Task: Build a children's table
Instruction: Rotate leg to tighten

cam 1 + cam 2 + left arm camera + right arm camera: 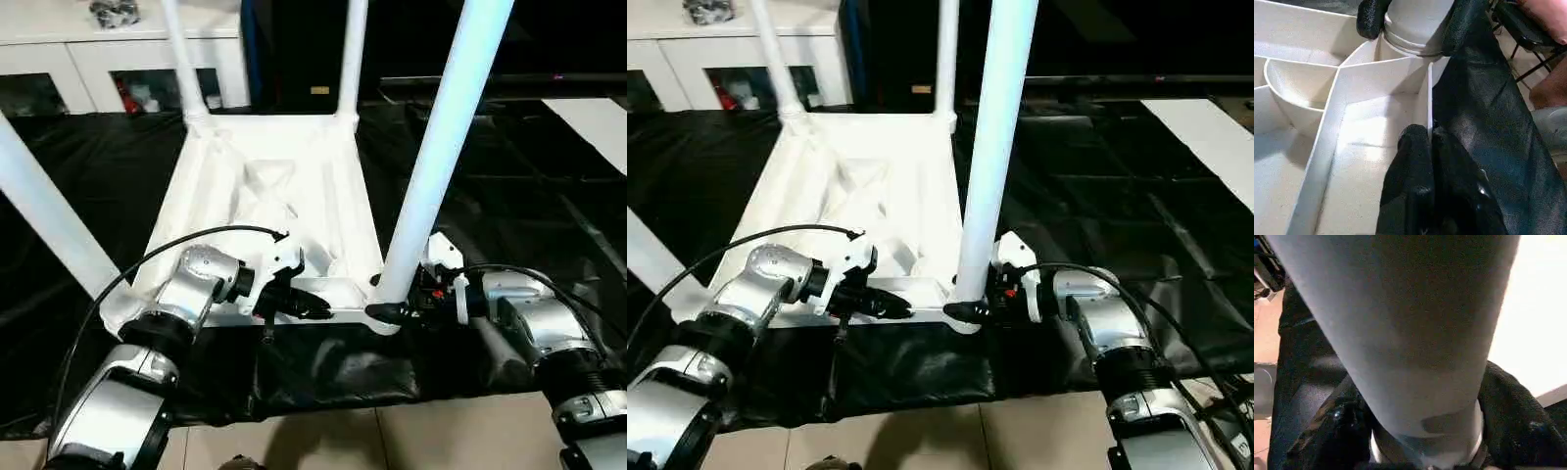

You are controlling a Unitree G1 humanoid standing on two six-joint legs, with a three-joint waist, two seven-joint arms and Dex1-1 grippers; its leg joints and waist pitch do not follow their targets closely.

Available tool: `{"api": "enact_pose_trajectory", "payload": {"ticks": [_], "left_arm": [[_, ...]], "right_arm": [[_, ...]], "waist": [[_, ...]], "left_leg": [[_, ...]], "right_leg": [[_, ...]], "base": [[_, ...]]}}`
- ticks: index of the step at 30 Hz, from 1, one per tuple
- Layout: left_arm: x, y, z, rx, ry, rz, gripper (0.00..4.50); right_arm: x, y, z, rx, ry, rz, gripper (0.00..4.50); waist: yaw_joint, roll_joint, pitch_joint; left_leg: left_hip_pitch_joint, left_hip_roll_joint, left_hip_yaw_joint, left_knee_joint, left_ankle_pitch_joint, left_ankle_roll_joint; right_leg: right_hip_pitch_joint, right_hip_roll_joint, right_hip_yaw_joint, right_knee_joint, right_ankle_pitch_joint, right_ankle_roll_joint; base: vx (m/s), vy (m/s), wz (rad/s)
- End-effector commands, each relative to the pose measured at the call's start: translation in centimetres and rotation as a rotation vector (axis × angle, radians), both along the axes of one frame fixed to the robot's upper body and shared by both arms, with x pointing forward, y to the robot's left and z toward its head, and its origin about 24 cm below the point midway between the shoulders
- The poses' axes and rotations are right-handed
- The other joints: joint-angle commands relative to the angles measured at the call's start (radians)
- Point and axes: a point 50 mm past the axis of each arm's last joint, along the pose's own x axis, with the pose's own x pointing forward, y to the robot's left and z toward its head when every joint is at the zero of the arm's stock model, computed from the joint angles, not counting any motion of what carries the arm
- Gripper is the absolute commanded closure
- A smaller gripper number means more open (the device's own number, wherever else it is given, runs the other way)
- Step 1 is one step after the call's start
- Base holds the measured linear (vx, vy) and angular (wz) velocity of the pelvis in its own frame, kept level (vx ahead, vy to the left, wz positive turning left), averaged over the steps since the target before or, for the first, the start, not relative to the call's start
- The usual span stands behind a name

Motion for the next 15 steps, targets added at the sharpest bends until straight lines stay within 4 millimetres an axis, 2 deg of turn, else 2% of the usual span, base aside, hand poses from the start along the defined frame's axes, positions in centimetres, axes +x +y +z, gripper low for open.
{"api": "enact_pose_trajectory", "payload": {"ticks": [1, 3, 4, 6, 7, 10, 12, 13, 15], "left_arm": [[0.2, -2.0, 1.0, -0.046, -0.042, -0.060, 4.50], [0.2, -2.0, 0.9, -0.045, -0.041, -0.061, 4.50], [0.2, -1.9, 0.9, -0.045, -0.039, -0.061, 4.50], [0.2, -1.8, 0.8, -0.042, -0.038, -0.060, 4.50], [0.2, -1.8, 0.8, -0.042, -0.038, -0.059, 4.50], [0.8, -1.7, 0.8, -0.047, -0.065, 0.050, 4.50], [1.2, -1.9, 0.7, -0.042, -0.089, 0.127, 4.50], [1.2, -2.1, 0.6, -0.045, -0.092, 0.153, 4.50], [1.3, -2.4, 0.5, -0.050, -0.093, 0.186, 4.50]], "right_arm": [[-0.9, 2.5, -0.8, 0.006, 0.048, 0.139, 1.89], [-0.9, 2.6, -0.9, 0.011, 0.050, 0.141, 1.91], [-1.0, 2.6, -0.9, 0.013, 0.052, 0.143, 1.92], [-1.0, 2.6, -1.0, 0.014, 0.051, 0.143, 1.93], [-1.0, 2.6, -1.0, 0.014, 0.050, 0.142, 1.93], [-0.3, 2.9, -1.0, 0.058, -0.013, -0.031, 1.93], [0.5, 3.0, -1.5, 0.063, -0.034, -0.197, 1.93], [0.7, 3.0, -1.8, 0.050, -0.048, -0.269, 1.93], [0.8, 3.0, -2.2, 0.034, -0.066, -0.347, 1.94]], "waist": [[-0.001, -0.011, -0.062], [-0.001, -0.013, -0.062], [0.000, -0.009, -0.062], [-0.001, -0.011, -0.063], [-0.001, -0.008, -0.062], [-0.001, -0.005, -0.061], [-0.005, -0.005, -0.057], [-0.009, -0.009, -0.055], [-0.022, -0.007, -0.052]], "left_leg": [[0.016, 0.024, -0.006, -0.057, -0.222, 0.067], [0.016, 0.025, -0.006, -0.057, -0.221, 0.067], [0.016, 0.025, -0.007, -0.057, -0.222, 0.066], [0.016, 0.025, -0.006, -0.057, -0.220, 0.067], [0.016, 0.024, -0.006, -0.057, -0.223, 0.067], [0.017, 0.025, -0.007, -0.058, -0.233, 0.060], [0.019, 0.025, -0.008, -0.064, -0.274, 0.037], [0.022, 0.023, -0.009, -0.067, -0.301, 0.020], [0.021, 0.021, -0.016, -0.072, -0.337, 0.000]], "right_leg": [[0.046, -0.043, 0.023, -0.051, -0.182, -0.266], [0.047, -0.042, 0.022, -0.051, -0.175, -0.267], [0.047, -0.043, 0.022, -0.050, -0.173, -0.269], [0.047, -0.042, 0.022, -0.050, -0.165, -0.272], [0.047, -0.041, 0.022, -0.051, -0.165, -0.272], [0.046, -0.041, 0.022, -0.051, -0.168, -0.273], [0.043, -0.044, 0.022, -0.058, -0.239, -0.256], [0.040, -0.045, 0.021, -0.064, -0.298, -0.239], [0.038, -0.048, 0.021, -0.077, -0.411, -0.193]], "base": [[0.000, 0.000, 0.00], [0.000, 0.000, 0.00], [0.000, 0.000, 0.00], [0.000, 0.000, 0.00], [0.000, 0.000, 0.00], [0.000, 0.000, 0.00], [0.000, 0.000, 0.00], [0.000, 0.000, 0.00], [0.000, 0.000, 0.00]]}}
